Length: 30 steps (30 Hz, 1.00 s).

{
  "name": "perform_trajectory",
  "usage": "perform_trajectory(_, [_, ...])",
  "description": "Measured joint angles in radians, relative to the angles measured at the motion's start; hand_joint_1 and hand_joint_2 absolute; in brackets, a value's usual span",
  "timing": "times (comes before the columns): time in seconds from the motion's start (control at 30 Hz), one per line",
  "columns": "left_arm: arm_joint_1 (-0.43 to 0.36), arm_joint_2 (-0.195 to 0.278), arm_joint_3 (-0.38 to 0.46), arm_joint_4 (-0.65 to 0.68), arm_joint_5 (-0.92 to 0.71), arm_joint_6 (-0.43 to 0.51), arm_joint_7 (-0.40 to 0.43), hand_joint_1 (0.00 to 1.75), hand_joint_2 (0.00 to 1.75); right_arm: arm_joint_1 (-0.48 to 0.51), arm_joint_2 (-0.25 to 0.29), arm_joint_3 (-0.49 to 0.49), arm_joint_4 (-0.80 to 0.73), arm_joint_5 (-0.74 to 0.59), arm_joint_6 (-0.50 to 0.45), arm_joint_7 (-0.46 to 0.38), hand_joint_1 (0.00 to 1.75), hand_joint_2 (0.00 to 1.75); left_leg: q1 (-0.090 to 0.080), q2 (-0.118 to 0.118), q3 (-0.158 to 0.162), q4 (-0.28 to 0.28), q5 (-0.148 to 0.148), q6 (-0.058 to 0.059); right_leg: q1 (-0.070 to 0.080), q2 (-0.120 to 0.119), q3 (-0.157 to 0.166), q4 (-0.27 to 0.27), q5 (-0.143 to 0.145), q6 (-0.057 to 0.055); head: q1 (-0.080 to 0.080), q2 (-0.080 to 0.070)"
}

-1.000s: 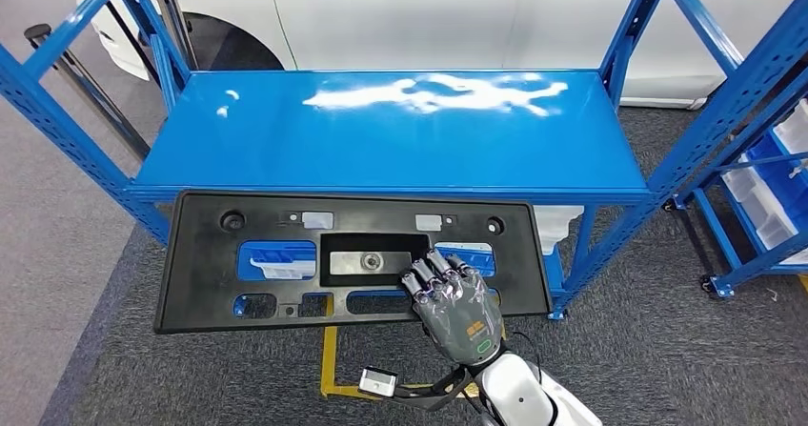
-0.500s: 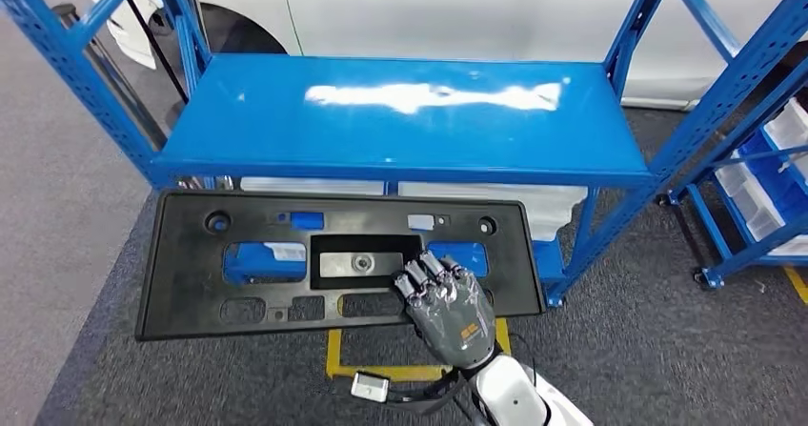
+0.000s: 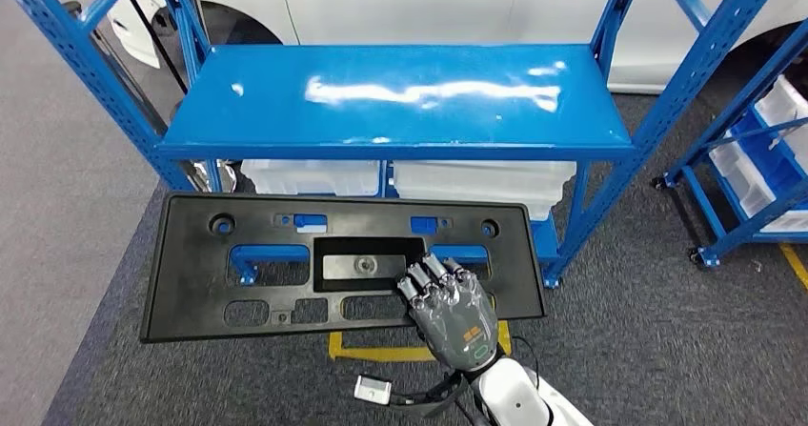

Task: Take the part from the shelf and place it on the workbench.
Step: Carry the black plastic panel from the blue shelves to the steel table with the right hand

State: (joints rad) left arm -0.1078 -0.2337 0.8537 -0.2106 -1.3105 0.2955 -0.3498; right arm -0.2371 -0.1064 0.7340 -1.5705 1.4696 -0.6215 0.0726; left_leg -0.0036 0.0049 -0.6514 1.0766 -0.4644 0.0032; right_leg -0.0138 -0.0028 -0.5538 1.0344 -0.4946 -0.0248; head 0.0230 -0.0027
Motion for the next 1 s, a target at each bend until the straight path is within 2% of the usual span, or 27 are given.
perform_trajectory(0.07, [0.001,0.0,0.0,0.0,0.0,0.0,0.0,0.0,1.75,0.0,0.003,-0.002,0.0,0.0,-0.001,-0.001,1.75,1.75,0.005,-0.001,-0.032,0.106,-0.096,-0.009,0.001,-0.002,-0.024,0.0,0.02,-0.008,-0.001,0.0])
perform_trajectory(0.1, [0.002,0.0,0.0,0.0,0.0,0.0,0.0,0.0,1.75,0.001,0.004,-0.003,0.0,0.0,-0.001,-0.002,1.75,1.75,0.006,-0.001,-0.044,0.165,-0.129,-0.012,0.001,-0.002,-0.036,0.0,0.029,-0.009,-0.001,0.0])
perform_trajectory(0.13, [0.002,0.0,0.0,0.0,0.0,0.0,0.0,0.0,1.75,0.002,0.004,-0.004,0.0,0.0,-0.001,-0.002,1.75,1.75,0.007,-0.001,-0.046,0.207,-0.14,-0.014,0.002,-0.003,-0.048,0.001,0.037,-0.008,-0.001,0.0])
perform_trajectory(0.17, [0.002,0.0,0.0,0.0,0.0,0.0,0.0,0.0,1.75,0.004,0.004,-0.004,0.0,0.0,-0.001,-0.003,1.75,1.75,0.007,-0.001,-0.035,0.22,-0.127,-0.015,0.002,-0.003,-0.061,0.003,0.046,-0.007,-0.001,0.0])
perform_trajectory(0.2, [0.002,0.0,0.0,0.0,0.0,0.0,0.0,0.0,1.75,0.006,0.004,-0.005,0.0,-0.001,-0.001,-0.005,1.75,1.75,0.007,-0.001,-0.008,0.201,-0.101,-0.014,0.002,-0.003,-0.073,0.005,0.054,-0.005,-0.001,0.0])
perform_trajectory(0.23, [0.002,0.0,0.0,0.0,0.0,0.0,0.0,0.0,1.75,0.007,0.004,-0.005,0.0,-0.001,-0.002,-0.006,1.75,1.75,0.007,-0.001,0.034,0.15,-0.072,-0.013,0.002,-0.003,-0.084,0.007,0.061,-0.003,-0.001,0.0])
perform_trajectory(0.27, [0.0,0.0,0.0,0.0,0.0,0.0,0.0,0.0,1.75,0.008,0.004,-0.006,0.0,-0.002,-0.002,-0.007,1.75,1.75,0.007,-0.001,0.085,0.08,-0.058,-0.01,0.003,-0.003,-0.092,0.009,0.067,0.0,-0.001,0.0])
perform_trajectory(0.3, [-0.001,0.001,0.0,0.0,0.0,0.0,0.0,0.0,1.75,0.009,0.004,-0.007,0.0,-0.003,-0.003,-0.007,1.75,1.75,0.005,-0.002,0.131,0.011,-0.057,-0.006,0.004,-0.002,-0.098,0.012,0.072,0.005,-0.001,0.0])
perform_trajectory(0.33, [-0.003,0.001,0.0,0.0,0.0,0.0,-0.001,0.0,1.75,0.01,0.005,-0.008,0.0,-0.004,-0.004,-0.008,1.75,1.75,0.004,-0.002,0.162,-0.04,-0.065,-0.001,0.005,-0.002,-0.101,0.013,0.078,0.011,-0.001,0.0])
perform_trajectory(0.37, [-0.004,0.001,0.0,0.0,0.0,0.0,-0.001,0.0,1.75,0.01,0.005,-0.01,0.0,-0.006,-0.006,-0.008,1.75,1.75,0.002,-0.003,0.176,-0.069,-0.075,0.005,0.006,-0.003,-0.103,0.012,0.084,0.017,0.0,0.0])
perform_trajectory(0.43, [-0.001,0.0,0.0,0.0,0.0,0.002,-0.002,0.0,1.75,0.015,0.005,-0.015,0.0,-0.016,-0.012,-0.009,1.75,1.75,0.003,-0.002,0.174,-0.083,-0.069,0.019,0.006,-0.003,-0.105,0.011,0.094,0.029,0.0,0.0])
perform_trajectory(0.47, [0.0,0.0,0.0,0.0,0.0,0.003,-0.002,0.0,1.75,0.021,0.005,-0.019,0.0,-0.025,-0.018,-0.01,1.75,1.75,0.004,0.0,0.172,-0.086,-0.062,0.026,0.005,-0.002,-0.109,0.019,0.087,0.034,0.0,0.0])
perform_trajectory(0.5, [0.002,0.0,0.0,0.0,0.001,0.005,-0.002,0.0,1.75,0.03,0.005,-0.024,0.0,-0.035,-0.025,-0.01,1.75,1.75,0.006,0.001,0.169,-0.089,-0.054,0.035,0.004,-0.001,-0.12,0.046,0.064,0.038,0.001,0.0])
perform_trajectory(0.53, [0.002,0.0,0.0,0.0,0.003,0.006,-0.002,0.0,1.75,0.041,0.005,-0.032,0.0,-0.045,-0.034,-0.01,1.75,1.75,0.007,0.003,0.165,-0.09,-0.047,0.041,0.003,0.001,-0.137,0.09,0.03,0.041,0.001,0.0])
perform_trajectory(0.6, [0.005,0.0,0.0,0.0,0.008,0.008,-0.003,0.0,1.75,0.071,0.005,-0.053,-0.004,-0.065,-0.05,-0.011,1.75,1.75,0.003,0.003,0.151,-0.088,-0.037,0.049,0.001,0.002,-0.181,0.216,-0.046,0.045,0.002,0.0])
perform_trajectory(0.63, [0.007,0.0,0.0,0.0,0.009,0.009,-0.004,0.0,1.75,0.088,0.005,-0.065,-0.008,-0.072,-0.054,-0.013,1.75,1.75,0.002,0.003,0.145,-0.086,-0.033,0.049,0.001,0.002,-0.192,0.26,-0.064,0.046,0.002,0.0])
perform_trajectory(0.67, [0.01,0.0,0.0,0.0,0.011,0.01,-0.005,0.0,1.75,0.106,0.005,-0.078,-0.014,-0.078,-0.056,-0.017,1.75,1.75,0.001,0.003,0.14,-0.084,-0.031,0.049,0.001,0.001,-0.189,0.276,-0.066,0.046,0.002,0.0])
perform_trajectory(0.7, [0.013,0.001,0.0,0.0,0.012,0.012,-0.005,0.0,1.75,0.122,0.005,-0.091,-0.022,-0.083,-0.056,-0.024,1.75,1.75,0.0,0.003,0.136,-0.081,-0.03,0.049,0.001,0.001,-0.165,0.25,-0.049,0.045,0.002,0.0])
perform_trajectory(0.77, [0.015,0.0,0.0,0.0,0.015,0.015,-0.007,0.0,1.75,0.151,0.005,-0.116,-0.044,-0.091,-0.056,-0.042,1.75,1.75,-0.001,0.003,0.132,-0.074,-0.032,0.045,0.002,0.001,-0.084,0.126,-0.001,0.036,0.002,0.0])
perform_trajectory(0.8, [0.016,0.0,0.0,0.0,0.016,0.016,-0.008,0.0,1.75,0.162,0.006,-0.128,-0.055,-0.094,-0.056,-0.049,1.75,1.75,-0.003,0.003,0.129,-0.069,-0.033,0.042,0.005,0.001,-0.05,0.066,0.013,0.031,0.002,0.0])
perform_trajectory(0.83, [0.016,0.0,0.0,0.0,0.017,0.017,-0.009,0.0,1.75,0.171,0.006,-0.138,-0.065,-0.095,-0.057,-0.053,1.75,1.75,-0.004,0.003,0.126,-0.065,-0.033,0.037,0.008,0.001,-0.032,0.03,0.018,0.027,0.001,0.0])
perform_trajectory(0.9, [0.016,0.0,0.001,0.0,0.018,0.018,-0.009,0.0,1.75,0.186,0.008,-0.154,-0.078,-0.097,-0.059,-0.057,1.75,1.75,-0.006,0.004,0.12,-0.063,-0.031,0.028,0.013,0.002,-0.029,0.012,0.017,0.019,0.001,0.0])
perform_trajectory(0.93, [0.016,0.0,0.001,0.0,0.019,0.019,-0.01,0.0,1.75,0.194,0.008,-0.16,-0.084,-0.1,-0.059,-0.061,1.75,1.75,-0.006,0.004,0.119,-0.064,-0.032,0.023,0.01,0.001,-0.03,0.01,0.019,0.014,0.001,0.0])
perform_trajectory(1.0, [0.016,0.0,0.001,0.0,0.021,0.019,-0.01,0.0,1.75,0.211,0.016,-0.18,-0.098,-0.108,-0.06,-0.082,1.75,1.75,-0.005,0.002,0.107,-0.036,-0.056,0.012,0.004,0.0,-0.028,-0.001,0.026,0.002,0.001,0.0])
